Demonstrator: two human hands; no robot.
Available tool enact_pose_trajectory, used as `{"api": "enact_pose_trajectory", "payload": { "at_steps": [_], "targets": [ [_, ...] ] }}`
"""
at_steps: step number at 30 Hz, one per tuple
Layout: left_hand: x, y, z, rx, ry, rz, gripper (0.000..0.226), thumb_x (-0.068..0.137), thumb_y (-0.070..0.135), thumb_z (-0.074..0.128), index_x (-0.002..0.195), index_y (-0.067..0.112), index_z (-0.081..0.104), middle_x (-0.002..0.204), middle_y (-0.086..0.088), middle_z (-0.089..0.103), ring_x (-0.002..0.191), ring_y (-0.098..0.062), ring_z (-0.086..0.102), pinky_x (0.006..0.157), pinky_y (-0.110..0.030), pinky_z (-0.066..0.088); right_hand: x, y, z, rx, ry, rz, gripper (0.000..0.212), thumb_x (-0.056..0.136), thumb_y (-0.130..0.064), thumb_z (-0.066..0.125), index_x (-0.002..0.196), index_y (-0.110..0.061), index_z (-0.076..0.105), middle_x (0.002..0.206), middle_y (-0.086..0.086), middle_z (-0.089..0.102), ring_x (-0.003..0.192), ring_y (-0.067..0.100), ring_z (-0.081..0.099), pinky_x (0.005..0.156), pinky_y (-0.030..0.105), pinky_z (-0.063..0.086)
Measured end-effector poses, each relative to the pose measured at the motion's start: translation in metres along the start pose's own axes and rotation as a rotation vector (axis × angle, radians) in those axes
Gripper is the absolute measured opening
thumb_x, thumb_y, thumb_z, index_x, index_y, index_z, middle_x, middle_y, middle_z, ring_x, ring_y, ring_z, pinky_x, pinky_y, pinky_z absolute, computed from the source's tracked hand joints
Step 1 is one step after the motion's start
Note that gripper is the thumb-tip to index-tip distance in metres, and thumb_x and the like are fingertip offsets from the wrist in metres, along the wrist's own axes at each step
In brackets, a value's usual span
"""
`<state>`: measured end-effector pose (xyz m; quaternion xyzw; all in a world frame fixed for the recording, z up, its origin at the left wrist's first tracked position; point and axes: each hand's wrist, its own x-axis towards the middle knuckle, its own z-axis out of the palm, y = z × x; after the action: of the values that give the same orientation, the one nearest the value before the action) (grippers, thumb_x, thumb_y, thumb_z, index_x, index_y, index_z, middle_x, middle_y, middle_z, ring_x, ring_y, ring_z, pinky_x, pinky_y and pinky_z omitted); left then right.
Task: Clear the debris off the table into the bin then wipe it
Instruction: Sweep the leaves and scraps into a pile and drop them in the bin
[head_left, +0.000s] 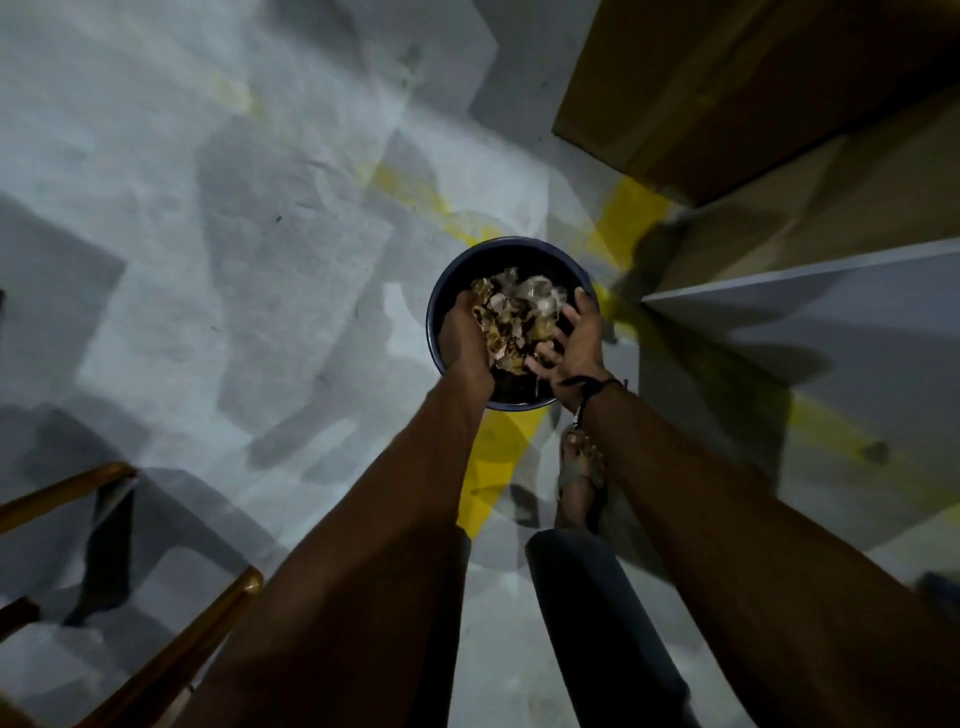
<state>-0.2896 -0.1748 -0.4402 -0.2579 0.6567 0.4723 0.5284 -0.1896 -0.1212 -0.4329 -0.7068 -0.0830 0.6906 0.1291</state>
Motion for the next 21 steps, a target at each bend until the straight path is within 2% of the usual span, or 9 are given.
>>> {"api": "enact_pose_trajectory", "payload": {
  "at_steps": [1, 2, 5, 7, 9, 12, 15, 18, 21],
  "targets": [
    [-0.017, 0.004, -0.001, 0.045, 0.007, 0.019, 0.032, 0.101, 0.042, 0.056, 0.093, 0.017, 0.074, 0.094, -0.003, 0.076, 0.091, -0.023, 0.071, 0.085, -0.035, 0.058, -0.016, -0.003, 0.001, 0.016, -0.001, -0.005, 0.065, 0.102, -0.066, 0.047, 0.156, -0.029, 0.043, 0.167, 0.007, 0.032, 0.146, 0.036, 0.040, 0.102, 0.050, 0.041],
    [-0.032, 0.008, -0.003, 0.086, 0.013, 0.046, 0.030, 0.103, 0.039, 0.055, 0.087, 0.019, 0.071, 0.090, -0.001, 0.075, 0.090, -0.022, 0.070, 0.090, -0.038, 0.058, -0.031, -0.005, 0.001, 0.023, -0.009, -0.011, 0.065, 0.102, -0.065, 0.047, 0.156, -0.028, 0.044, 0.166, 0.007, 0.034, 0.146, 0.036, 0.041, 0.100, 0.049, 0.041],
    [-0.076, 0.017, -0.010, 0.189, 0.028, 0.114, 0.027, 0.102, 0.037, 0.058, 0.085, 0.020, 0.070, 0.092, -0.004, 0.074, 0.100, -0.029, 0.070, 0.103, -0.051, 0.055, -0.084, -0.012, -0.001, 0.061, -0.053, -0.050, 0.066, 0.104, -0.062, 0.046, 0.157, -0.024, 0.042, 0.165, 0.009, 0.036, 0.147, 0.035, 0.042, 0.101, 0.046, 0.041],
    [-0.121, 0.028, -0.016, 0.192, 0.027, 0.098, 0.021, 0.099, 0.037, 0.061, 0.094, 0.020, 0.072, 0.099, -0.005, 0.073, 0.100, -0.027, 0.068, 0.100, -0.049, 0.056, -0.129, -0.019, -0.003, 0.102, -0.075, -0.080, 0.066, 0.105, -0.060, 0.046, 0.157, -0.019, 0.043, 0.163, 0.010, 0.040, 0.145, 0.034, 0.045, 0.103, 0.045, 0.042],
    [-0.165, 0.039, -0.020, 0.157, 0.021, 0.109, 0.018, 0.097, 0.036, 0.064, 0.106, 0.022, 0.071, 0.108, -0.003, 0.072, 0.098, -0.021, 0.066, 0.087, -0.038, 0.056, -0.173, -0.028, -0.005, 0.158, -0.064, -0.086, 0.063, 0.106, -0.057, 0.046, 0.153, -0.016, 0.048, 0.158, 0.011, 0.047, 0.140, 0.032, 0.050, 0.102, 0.044, 0.043],
    [-0.237, 0.064, -0.028, 0.085, 0.003, 0.120, 0.017, 0.096, 0.031, 0.066, 0.108, 0.019, 0.071, 0.102, 0.002, 0.072, 0.093, -0.017, 0.066, 0.074, -0.031, 0.049, -0.241, -0.043, -0.010, 0.218, -0.099, -0.110, 0.060, 0.107, -0.055, 0.046, 0.151, -0.014, 0.050, 0.155, 0.011, 0.050, 0.138, 0.031, 0.053, 0.102, 0.043, 0.044],
    [-0.299, 0.090, -0.036, 0.043, -0.021, 0.158, 0.017, 0.098, 0.025, 0.063, 0.109, 0.014, 0.068, 0.104, -0.001, 0.070, 0.095, -0.018, 0.064, 0.075, -0.031, 0.048, -0.300, -0.056, -0.014, 0.266, -0.129, -0.148, 0.057, 0.108, -0.047, 0.049, 0.152, -0.012, 0.049, 0.155, 0.012, 0.050, 0.139, 0.031, 0.052, 0.106, 0.044, 0.046],
    [-0.356, 0.116, -0.043, 0.003, -0.056, 0.198, 0.020, 0.102, 0.023, 0.058, 0.116, 0.010, 0.066, 0.107, -0.001, 0.067, 0.101, -0.018, 0.064, 0.082, -0.033, 0.048, -0.351, -0.070, -0.014, 0.249, -0.126, -0.226, 0.049, 0.110, -0.027, 0.050, 0.154, -0.007, 0.043, 0.158, 0.016, 0.047, 0.143, 0.034, 0.049, 0.112, 0.042, 0.045],
    [-0.405, 0.136, -0.052, -0.021, -0.088, 0.219, 0.021, 0.102, 0.022, 0.058, 0.116, 0.008, 0.066, 0.117, -0.005, 0.066, 0.097, -0.016, 0.065, 0.082, -0.033, 0.049, -0.382, -0.076, -0.017, 0.169, -0.157, -0.295, 0.048, 0.111, -0.011, 0.044, 0.155, 0.006, 0.035, 0.160, 0.033, 0.036, 0.149, 0.045, 0.037, 0.122, 0.048, 0.036]
  ]
}}
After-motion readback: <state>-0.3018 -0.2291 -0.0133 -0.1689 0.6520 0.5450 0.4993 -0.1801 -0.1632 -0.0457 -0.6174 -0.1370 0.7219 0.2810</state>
